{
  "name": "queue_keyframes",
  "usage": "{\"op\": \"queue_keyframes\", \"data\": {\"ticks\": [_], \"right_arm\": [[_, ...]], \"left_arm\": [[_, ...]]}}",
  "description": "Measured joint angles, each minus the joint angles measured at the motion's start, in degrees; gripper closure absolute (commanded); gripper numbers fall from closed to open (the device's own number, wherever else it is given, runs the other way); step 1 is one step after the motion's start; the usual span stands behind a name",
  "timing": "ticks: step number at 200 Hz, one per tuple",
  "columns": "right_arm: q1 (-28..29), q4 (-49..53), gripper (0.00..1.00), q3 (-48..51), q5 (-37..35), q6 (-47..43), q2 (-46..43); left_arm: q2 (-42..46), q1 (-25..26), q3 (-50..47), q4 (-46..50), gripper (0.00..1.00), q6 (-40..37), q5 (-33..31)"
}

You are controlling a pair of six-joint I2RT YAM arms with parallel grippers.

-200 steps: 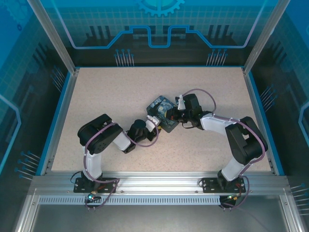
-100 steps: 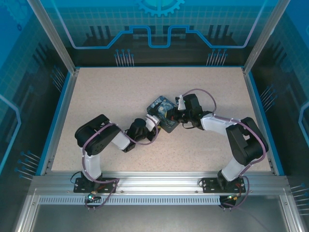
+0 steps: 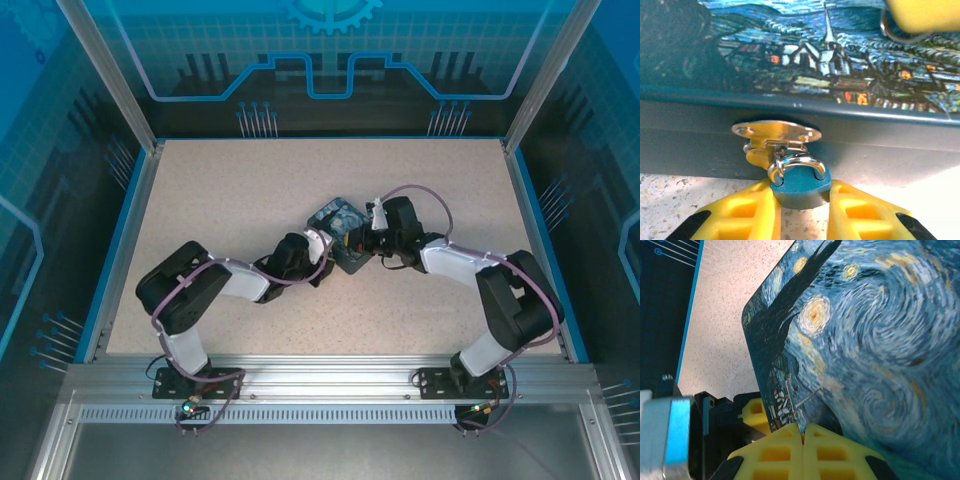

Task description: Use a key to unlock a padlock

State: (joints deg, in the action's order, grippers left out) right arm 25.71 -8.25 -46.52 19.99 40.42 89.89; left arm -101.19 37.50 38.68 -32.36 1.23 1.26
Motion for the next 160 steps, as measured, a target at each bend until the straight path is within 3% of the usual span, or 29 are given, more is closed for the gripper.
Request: {"op": "queue_keyframes", "data": {"ticks": [86,160], "right_arm": [[0.0,2.8,1.0,10.3,-4.7,-6.5,-14.9],[1.6,2.0,1.0,20.5,-6.9,-9.8,-20.7]], "left_arm": [[4.1,0.0,9.7,22.7,0.93,13.3,2.7],[4.2,0.0,10.8,26.5,0.93,27.2,6.8]]}}
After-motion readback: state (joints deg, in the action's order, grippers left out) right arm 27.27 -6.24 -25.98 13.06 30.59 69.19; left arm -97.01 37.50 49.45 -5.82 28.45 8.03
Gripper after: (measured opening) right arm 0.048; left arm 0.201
